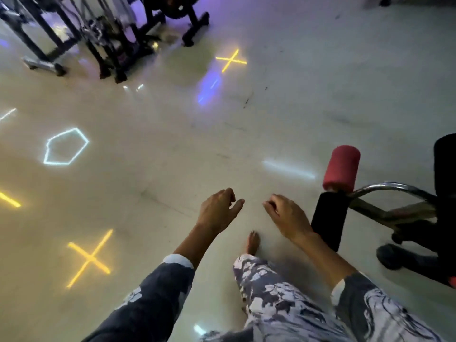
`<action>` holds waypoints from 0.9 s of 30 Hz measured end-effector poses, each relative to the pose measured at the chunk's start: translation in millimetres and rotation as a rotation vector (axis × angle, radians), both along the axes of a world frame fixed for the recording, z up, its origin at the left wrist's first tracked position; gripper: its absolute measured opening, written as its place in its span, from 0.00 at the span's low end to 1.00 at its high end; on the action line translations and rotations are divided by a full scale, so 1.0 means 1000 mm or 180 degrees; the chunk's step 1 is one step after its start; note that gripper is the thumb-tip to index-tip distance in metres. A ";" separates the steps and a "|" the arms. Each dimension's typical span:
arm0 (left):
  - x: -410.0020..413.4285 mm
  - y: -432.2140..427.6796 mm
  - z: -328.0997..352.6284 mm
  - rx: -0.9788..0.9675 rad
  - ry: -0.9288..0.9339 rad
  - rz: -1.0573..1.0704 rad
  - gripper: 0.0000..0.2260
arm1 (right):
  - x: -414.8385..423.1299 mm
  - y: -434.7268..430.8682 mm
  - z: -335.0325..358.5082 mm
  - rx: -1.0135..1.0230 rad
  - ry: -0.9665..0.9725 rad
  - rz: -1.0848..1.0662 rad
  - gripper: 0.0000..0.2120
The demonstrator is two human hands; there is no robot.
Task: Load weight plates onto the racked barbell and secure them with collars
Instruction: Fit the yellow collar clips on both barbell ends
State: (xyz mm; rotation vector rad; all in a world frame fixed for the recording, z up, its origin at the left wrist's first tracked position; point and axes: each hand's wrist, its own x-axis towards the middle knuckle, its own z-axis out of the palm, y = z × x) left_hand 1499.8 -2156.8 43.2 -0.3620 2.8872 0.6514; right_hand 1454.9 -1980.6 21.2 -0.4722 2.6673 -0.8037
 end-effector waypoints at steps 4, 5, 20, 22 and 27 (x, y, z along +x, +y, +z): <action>-0.147 -0.021 0.009 -0.0078 -0.0103 -0.0255 0.15 | -0.136 -0.023 0.007 -0.0053 -0.0076 -0.0190 0.16; -0.184 -0.025 0.013 -0.0121 -0.0090 -0.0343 0.15 | -0.168 -0.026 0.011 -0.0071 -0.0057 -0.0268 0.16; -0.737 -0.005 0.006 -0.0247 0.0095 -0.1982 0.15 | -0.634 0.001 0.012 0.0558 0.0011 -0.1362 0.14; -0.809 0.020 0.009 -0.0220 0.0037 -0.2245 0.15 | -0.690 0.023 0.022 0.0647 0.0029 -0.1599 0.14; -0.943 0.113 0.011 -0.0222 -0.0046 -0.3080 0.14 | -0.778 0.102 0.026 0.0551 0.0031 -0.2569 0.15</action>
